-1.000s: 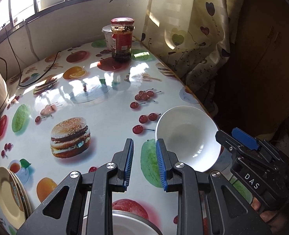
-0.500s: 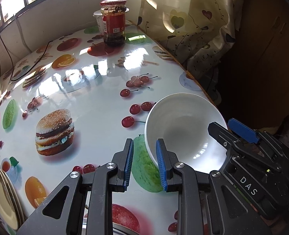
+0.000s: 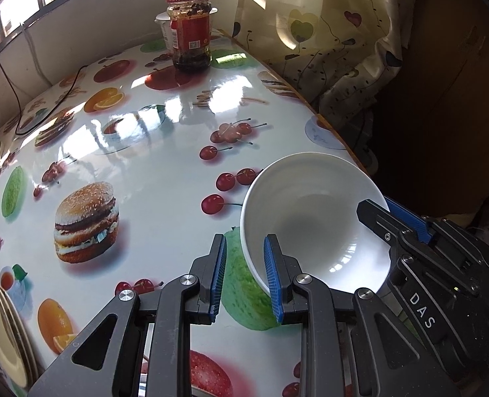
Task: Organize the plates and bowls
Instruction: 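Close both grippers on the rim of the blue-striped bowl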
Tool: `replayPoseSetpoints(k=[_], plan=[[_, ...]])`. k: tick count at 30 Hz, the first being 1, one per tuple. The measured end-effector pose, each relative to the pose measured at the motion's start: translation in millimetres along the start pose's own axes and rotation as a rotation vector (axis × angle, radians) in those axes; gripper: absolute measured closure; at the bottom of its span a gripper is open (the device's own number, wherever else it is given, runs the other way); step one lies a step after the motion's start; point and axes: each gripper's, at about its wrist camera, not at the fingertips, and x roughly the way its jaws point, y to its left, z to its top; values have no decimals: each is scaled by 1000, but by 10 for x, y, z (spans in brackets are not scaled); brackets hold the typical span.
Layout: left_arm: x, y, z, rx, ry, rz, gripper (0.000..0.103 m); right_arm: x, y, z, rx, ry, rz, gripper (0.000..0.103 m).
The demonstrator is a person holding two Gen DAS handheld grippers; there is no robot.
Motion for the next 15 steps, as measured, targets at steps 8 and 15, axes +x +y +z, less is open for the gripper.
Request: replayPoseSetpoints(k=[8,15], plan=[[5,-31,-3,7,-6,-2,89,15,29,-5,-4,-9,15,91],[-4,-43,0,6,-7,-8,89,17,37,-13,-11,-17,23,93]])
